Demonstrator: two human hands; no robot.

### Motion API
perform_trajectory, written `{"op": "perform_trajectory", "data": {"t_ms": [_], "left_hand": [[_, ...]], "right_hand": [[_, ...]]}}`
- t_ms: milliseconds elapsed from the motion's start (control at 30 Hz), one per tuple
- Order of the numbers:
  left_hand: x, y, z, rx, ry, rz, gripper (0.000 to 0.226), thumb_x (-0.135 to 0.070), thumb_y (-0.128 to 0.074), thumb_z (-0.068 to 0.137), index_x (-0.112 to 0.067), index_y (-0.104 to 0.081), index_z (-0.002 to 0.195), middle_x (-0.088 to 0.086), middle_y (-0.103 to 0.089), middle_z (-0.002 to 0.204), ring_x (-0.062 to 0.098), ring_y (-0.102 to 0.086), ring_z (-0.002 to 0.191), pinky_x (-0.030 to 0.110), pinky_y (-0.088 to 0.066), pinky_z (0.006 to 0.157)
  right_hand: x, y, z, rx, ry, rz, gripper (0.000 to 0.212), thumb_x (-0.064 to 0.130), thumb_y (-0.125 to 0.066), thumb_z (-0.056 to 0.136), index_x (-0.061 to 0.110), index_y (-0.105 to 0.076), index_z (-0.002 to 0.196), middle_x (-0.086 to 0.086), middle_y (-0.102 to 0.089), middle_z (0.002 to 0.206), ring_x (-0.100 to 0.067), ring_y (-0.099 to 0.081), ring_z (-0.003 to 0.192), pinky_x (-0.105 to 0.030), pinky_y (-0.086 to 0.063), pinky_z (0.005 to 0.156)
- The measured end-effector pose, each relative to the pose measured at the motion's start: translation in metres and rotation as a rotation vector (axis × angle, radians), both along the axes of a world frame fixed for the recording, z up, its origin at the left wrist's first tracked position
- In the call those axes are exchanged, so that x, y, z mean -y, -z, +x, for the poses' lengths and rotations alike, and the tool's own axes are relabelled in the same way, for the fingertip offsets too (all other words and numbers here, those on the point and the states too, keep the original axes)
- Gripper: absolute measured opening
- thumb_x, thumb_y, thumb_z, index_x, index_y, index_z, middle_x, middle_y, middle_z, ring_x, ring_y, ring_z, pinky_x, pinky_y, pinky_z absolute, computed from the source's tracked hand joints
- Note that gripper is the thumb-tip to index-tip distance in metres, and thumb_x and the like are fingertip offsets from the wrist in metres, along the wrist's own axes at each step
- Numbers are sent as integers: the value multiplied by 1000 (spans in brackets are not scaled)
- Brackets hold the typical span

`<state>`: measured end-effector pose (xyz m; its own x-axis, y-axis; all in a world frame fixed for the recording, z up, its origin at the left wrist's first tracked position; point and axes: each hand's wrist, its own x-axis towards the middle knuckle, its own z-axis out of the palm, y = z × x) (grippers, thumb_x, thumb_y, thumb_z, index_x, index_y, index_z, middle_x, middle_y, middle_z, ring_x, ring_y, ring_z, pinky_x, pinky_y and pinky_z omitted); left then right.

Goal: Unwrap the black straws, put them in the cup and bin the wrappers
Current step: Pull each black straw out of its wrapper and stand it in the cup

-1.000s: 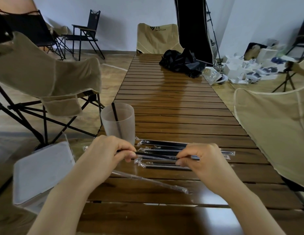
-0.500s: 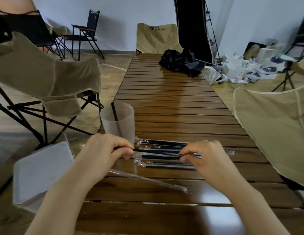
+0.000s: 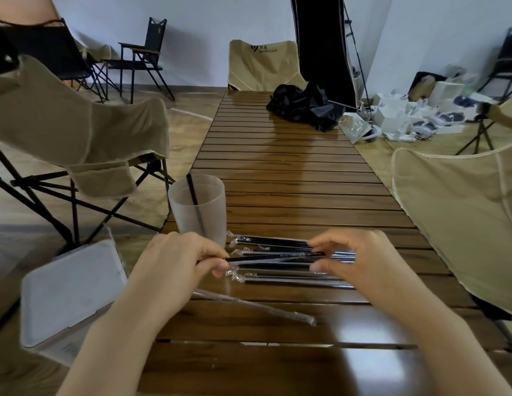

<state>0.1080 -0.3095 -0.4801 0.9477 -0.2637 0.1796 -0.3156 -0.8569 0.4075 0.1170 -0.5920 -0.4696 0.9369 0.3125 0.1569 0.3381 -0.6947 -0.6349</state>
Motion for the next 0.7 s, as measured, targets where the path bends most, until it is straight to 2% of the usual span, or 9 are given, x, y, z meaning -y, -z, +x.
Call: {"op": "perform_trajectory", "data": {"t_ms": [167,400,600,700], "left_hand": [[-2,-2,-1,-11,-28,17,16,-47,-61,85,-41,-72,76,-28,-62,66,-13,-58,76,6,-34,67],[-1,-7,-2,-55,-46,-36,10,-44,-63,84,-44,-72,87,-29,-67,76,-14,-59,80,7,-39,73],[3,-12,-4,-77,-37,-51,9,-43,-64,83,-48,-70,87,-28,-65,68,-21,-56,78,6,-38,59],[1,-12,-4,-79,-48,-55,10,-45,-65,82,-48,-72,88,-28,-69,75,-17,-59,80,4,-39,66]], "right_hand": [[3,6,1,56,-11,-52,19,21,-71,82,40,-68,85,22,-66,81,7,-59,87,-4,-42,74],[4,10,4,101,7,-82,19,21,-70,83,38,-66,75,21,-65,74,6,-59,80,-4,-40,68],[5,10,3,164,14,-111,23,18,-70,82,37,-63,71,19,-64,68,3,-59,77,-5,-40,65],[5,10,3,184,13,-112,26,16,-71,81,36,-62,67,17,-64,66,2,-59,75,-5,-40,63]]}}
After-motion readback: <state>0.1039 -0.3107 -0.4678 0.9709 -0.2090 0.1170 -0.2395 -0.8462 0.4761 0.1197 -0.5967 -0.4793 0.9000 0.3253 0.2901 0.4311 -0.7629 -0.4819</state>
